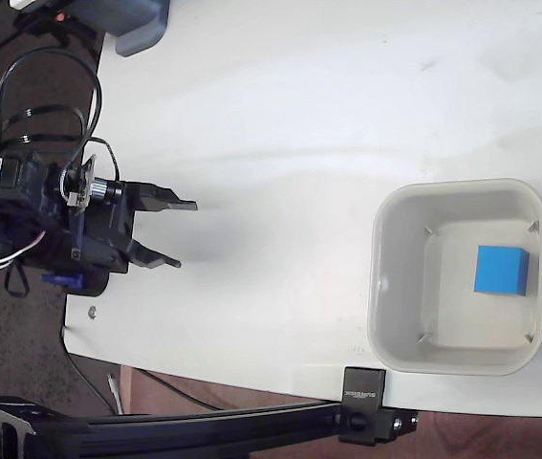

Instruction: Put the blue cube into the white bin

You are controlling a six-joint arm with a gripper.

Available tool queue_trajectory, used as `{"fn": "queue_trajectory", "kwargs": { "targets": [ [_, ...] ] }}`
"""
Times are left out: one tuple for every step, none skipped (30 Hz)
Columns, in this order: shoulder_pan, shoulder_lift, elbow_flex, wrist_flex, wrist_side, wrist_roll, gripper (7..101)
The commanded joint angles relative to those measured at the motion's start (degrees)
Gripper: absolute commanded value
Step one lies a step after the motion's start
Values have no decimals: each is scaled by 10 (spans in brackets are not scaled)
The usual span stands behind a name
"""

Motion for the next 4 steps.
{"fn": "queue_trajectory", "kwargs": {
  "targets": [
    [3, 13, -13, -3, 0, 1, 1003],
    [3, 13, -13, -3, 0, 1, 1003],
    [3, 13, -13, -3, 0, 1, 1003],
    [3, 13, -13, -3, 0, 1, 1003]
  ]
}}
